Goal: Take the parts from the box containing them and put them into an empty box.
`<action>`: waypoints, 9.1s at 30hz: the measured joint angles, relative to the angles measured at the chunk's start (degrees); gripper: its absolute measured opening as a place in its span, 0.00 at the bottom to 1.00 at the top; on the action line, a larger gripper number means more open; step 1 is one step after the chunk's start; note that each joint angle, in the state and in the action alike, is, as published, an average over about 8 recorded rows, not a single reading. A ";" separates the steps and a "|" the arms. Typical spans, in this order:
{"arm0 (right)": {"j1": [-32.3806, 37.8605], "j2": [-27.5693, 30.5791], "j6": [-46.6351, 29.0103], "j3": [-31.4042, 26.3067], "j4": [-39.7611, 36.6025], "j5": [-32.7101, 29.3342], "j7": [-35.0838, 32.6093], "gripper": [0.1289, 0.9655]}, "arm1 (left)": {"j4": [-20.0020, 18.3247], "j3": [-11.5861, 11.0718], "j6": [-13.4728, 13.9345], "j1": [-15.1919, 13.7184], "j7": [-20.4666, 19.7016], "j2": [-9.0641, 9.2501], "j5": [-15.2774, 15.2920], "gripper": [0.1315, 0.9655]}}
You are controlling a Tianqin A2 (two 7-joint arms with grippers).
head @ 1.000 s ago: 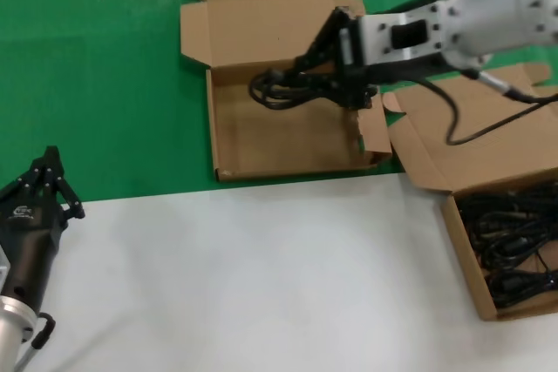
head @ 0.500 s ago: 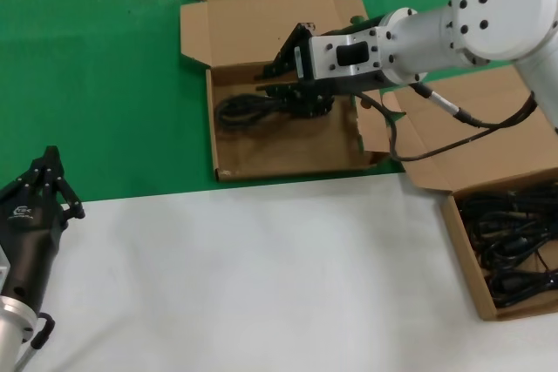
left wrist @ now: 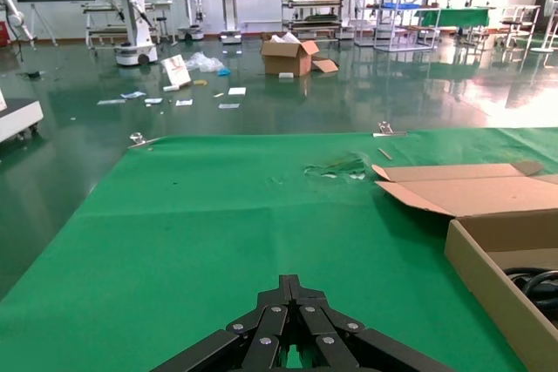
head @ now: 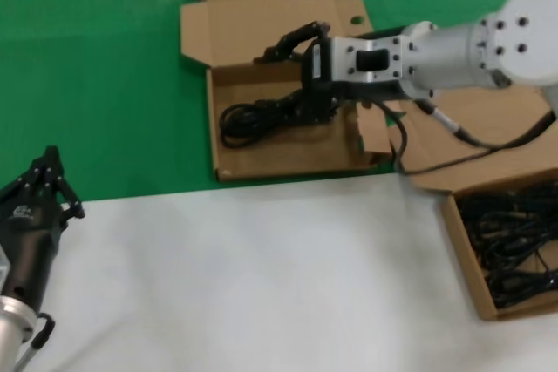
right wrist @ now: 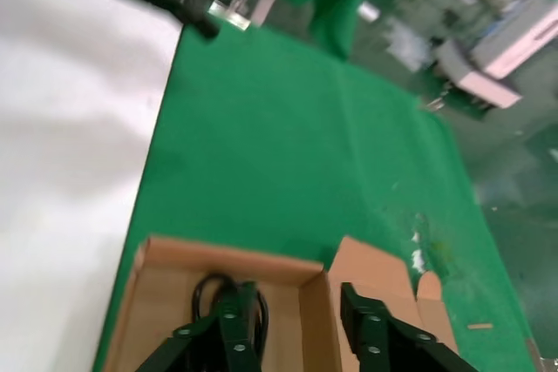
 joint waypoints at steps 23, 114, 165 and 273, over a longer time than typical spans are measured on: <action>-12.94 4.71 6.11 8.08 13.04 9.02 6.20 0.75 | 0.00 0.00 0.00 0.00 0.01 0.00 0.01 0.07; -58.04 -4.47 54.37 30.42 26.43 31.53 3.44 1.00 | 0.00 0.00 0.00 0.00 0.04 0.00 -0.01 1.00; -58.04 -4.47 54.37 30.42 26.43 31.53 3.45 1.00 | 0.00 0.00 0.00 0.00 0.03 0.00 -0.01 1.00; -58.04 -4.47 54.37 30.42 26.43 31.53 3.45 1.00 | 0.00 0.00 0.00 0.00 0.03 0.00 -0.01 1.00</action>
